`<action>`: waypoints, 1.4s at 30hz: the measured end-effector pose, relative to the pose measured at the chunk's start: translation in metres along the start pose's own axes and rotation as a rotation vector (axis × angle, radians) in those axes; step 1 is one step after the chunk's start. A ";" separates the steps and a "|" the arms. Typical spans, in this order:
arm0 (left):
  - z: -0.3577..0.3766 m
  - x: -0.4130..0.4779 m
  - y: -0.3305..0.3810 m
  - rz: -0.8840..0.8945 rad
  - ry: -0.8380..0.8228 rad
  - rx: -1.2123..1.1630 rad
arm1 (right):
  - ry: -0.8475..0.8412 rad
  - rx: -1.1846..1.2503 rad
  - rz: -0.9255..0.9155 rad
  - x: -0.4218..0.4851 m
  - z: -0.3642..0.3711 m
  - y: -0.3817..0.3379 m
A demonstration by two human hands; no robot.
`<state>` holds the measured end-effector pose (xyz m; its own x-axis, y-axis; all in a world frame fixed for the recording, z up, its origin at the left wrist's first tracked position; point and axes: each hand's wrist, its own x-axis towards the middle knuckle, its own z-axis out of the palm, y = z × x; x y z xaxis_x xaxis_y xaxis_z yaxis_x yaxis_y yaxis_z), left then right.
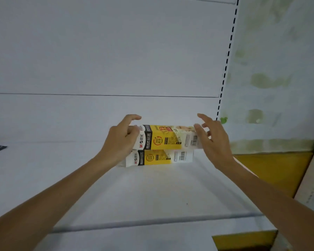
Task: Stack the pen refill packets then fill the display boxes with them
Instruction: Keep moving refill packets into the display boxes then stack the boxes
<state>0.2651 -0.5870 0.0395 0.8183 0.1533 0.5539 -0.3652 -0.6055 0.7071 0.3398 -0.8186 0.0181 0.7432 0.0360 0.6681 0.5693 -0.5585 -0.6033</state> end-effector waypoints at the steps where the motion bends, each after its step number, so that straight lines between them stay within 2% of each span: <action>1: 0.000 -0.013 0.004 -0.016 -0.014 -0.029 | -0.036 -0.034 0.002 -0.009 -0.004 0.002; 4: 0.004 -0.049 0.003 -0.126 -0.027 -0.181 | -0.232 -0.084 0.001 -0.036 -0.017 0.017; 6: 0.005 -0.065 -0.006 -0.210 -0.060 -0.193 | -0.369 -0.037 0.013 -0.047 -0.024 0.021; 10: -0.006 -0.075 -0.027 -0.302 -0.098 -0.166 | -0.489 -0.052 0.017 -0.047 -0.032 0.014; 15: -0.016 -0.076 -0.030 -0.298 -0.289 -0.021 | -0.485 0.180 0.196 -0.060 -0.032 0.015; 16: -0.015 -0.077 -0.028 -0.242 -0.258 0.074 | -0.475 0.186 0.199 -0.063 -0.032 0.015; 19: -0.011 -0.084 -0.029 -0.048 0.082 0.336 | -0.466 0.163 0.174 -0.064 -0.032 0.014; 20: -0.009 -0.087 -0.027 -0.006 0.109 0.317 | -0.465 0.158 0.175 -0.063 -0.032 0.014; 23: 0.000 -0.091 -0.025 0.026 -0.148 0.261 | -0.464 0.187 0.193 -0.063 -0.030 0.017; 27: -0.007 -0.080 -0.030 -0.131 -0.358 0.096 | -0.502 0.199 0.213 -0.060 -0.033 0.017; 32: -0.010 -0.077 -0.044 -0.243 -0.335 0.028 | -0.514 0.171 0.200 -0.056 -0.037 0.020; 38: -0.002 -0.065 -0.039 -0.191 -0.351 0.132 | -0.537 0.159 0.204 -0.053 -0.033 0.024; 42: 0.000 -0.055 -0.040 -0.197 -0.368 0.087 | -0.571 0.122 0.188 -0.044 -0.034 0.028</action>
<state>0.2344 -0.5715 -0.0191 0.9783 -0.0067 0.2069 -0.1600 -0.6586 0.7353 0.3110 -0.8645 -0.0132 0.8865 0.4034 0.2269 0.4214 -0.5007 -0.7562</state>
